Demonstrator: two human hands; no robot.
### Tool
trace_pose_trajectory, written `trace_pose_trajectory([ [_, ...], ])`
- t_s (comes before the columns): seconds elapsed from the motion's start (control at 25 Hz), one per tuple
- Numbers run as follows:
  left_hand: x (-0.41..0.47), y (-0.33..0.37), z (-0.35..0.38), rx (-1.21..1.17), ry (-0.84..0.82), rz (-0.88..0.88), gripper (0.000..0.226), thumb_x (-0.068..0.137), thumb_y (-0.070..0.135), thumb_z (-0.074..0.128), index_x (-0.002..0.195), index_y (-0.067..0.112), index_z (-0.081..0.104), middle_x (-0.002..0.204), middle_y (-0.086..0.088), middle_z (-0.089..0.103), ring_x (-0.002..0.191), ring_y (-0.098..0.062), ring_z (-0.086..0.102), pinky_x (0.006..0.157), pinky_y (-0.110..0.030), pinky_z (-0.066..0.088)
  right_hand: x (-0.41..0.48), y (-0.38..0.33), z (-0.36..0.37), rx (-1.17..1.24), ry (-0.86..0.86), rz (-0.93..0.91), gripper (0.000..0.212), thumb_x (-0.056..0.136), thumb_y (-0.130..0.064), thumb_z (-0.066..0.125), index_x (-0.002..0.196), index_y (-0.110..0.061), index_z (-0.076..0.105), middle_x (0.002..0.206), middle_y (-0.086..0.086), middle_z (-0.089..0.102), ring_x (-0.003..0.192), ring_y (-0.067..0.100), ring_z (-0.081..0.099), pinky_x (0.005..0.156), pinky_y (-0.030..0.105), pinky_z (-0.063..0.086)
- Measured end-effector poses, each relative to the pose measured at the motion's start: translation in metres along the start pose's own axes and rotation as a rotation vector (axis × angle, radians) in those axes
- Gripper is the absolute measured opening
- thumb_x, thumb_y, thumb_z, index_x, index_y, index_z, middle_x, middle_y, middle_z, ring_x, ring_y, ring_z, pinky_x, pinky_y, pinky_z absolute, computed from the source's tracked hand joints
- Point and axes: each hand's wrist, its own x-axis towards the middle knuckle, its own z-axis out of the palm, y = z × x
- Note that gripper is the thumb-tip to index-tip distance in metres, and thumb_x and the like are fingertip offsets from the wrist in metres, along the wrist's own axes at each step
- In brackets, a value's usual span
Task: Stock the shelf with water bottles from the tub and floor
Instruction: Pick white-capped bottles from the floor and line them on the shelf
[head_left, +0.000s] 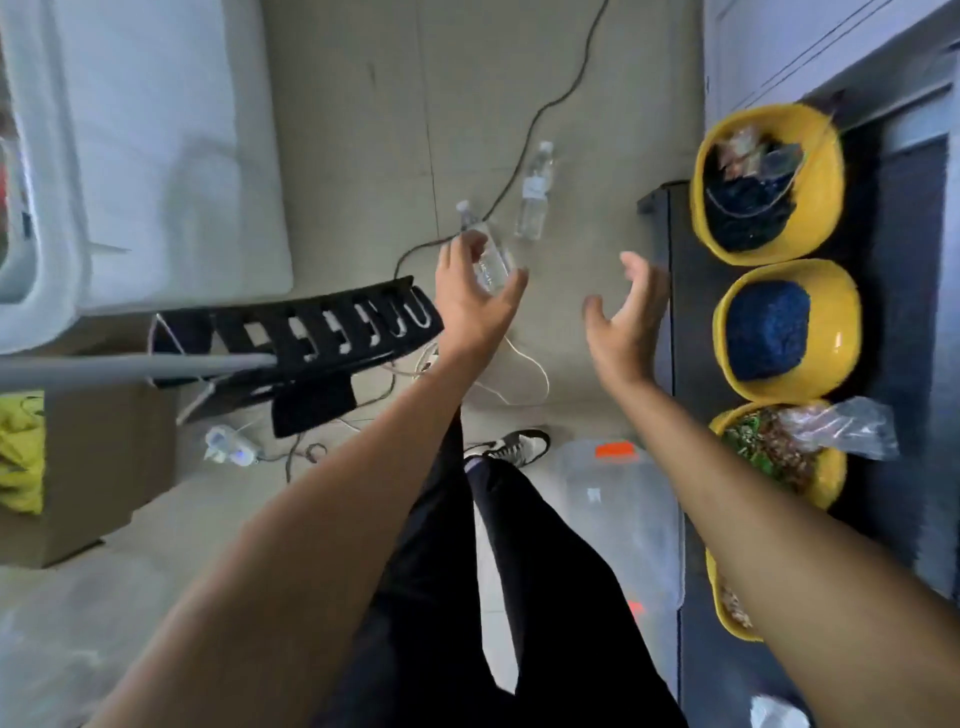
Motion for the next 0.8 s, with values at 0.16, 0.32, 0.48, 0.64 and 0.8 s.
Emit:
trace_pose_trajectory([
  [0.16, 0.082, -0.082, 0.055, 0.026, -0.011, -0.058, 0.054, 0.083, 0.039, 0.075, 0.126, 0.012, 0.055, 0.119, -0.002, 0.057, 0.108, -0.014, 0.052, 0.09, -0.029, 0.045, 0.058, 0.064, 0.105, -0.068, -0.06, 0.053, 0.047, 0.085, -0.002, 0.065, 0.129, 0.01, 0.053, 0.125, 0.028, 0.055, 0.117, 0.045, 0.053, 0.103, 0.043, 0.041],
  [0.32, 0.159, -0.176, 0.133, 0.086, -0.084, -0.206, 0.065, 0.084, 0.046, 0.076, 0.135, 0.015, 0.049, 0.121, 0.006, 0.051, 0.106, -0.015, 0.052, 0.085, -0.029, 0.041, 0.118, 0.133, 0.221, -0.114, -0.167, 0.147, 0.052, 0.088, -0.01, 0.066, 0.133, 0.007, 0.05, 0.133, 0.025, 0.05, 0.124, 0.042, 0.048, 0.103, 0.036, 0.035],
  [0.48, 0.23, -0.26, 0.198, 0.151, -0.112, -0.551, 0.085, 0.079, 0.054, 0.078, 0.14, 0.009, 0.04, 0.135, -0.01, 0.046, 0.127, -0.029, 0.048, 0.1, -0.042, 0.047, 0.188, 0.185, 0.318, -0.129, -0.291, 0.448, 0.064, 0.087, -0.028, 0.07, 0.14, -0.003, 0.044, 0.143, 0.016, 0.047, 0.132, 0.036, 0.048, 0.105, 0.037, 0.042],
  [0.64, 0.266, -0.333, 0.238, 0.078, -0.181, -0.725, 0.082, 0.077, 0.052, 0.08, 0.136, 0.011, 0.041, 0.128, -0.009, 0.056, 0.115, -0.029, 0.059, 0.097, -0.041, 0.053, 0.241, 0.231, 0.381, -0.126, -0.277, 0.644, 0.083, 0.076, -0.046, 0.08, 0.139, -0.009, 0.041, 0.142, 0.009, 0.055, 0.132, 0.029, 0.054, 0.105, 0.035, 0.048],
  [0.8, 0.275, -0.351, 0.256, -0.075, -0.166, -0.676, 0.062, 0.078, 0.036, 0.081, 0.127, 0.014, 0.05, 0.103, -0.001, 0.064, 0.093, -0.023, 0.066, 0.082, -0.037, 0.059, 0.258, 0.252, 0.406, -0.045, -0.25, 0.711, 0.086, 0.074, -0.036, 0.087, 0.141, -0.009, 0.041, 0.141, 0.007, 0.057, 0.126, 0.023, 0.06, 0.101, 0.031, 0.053],
])
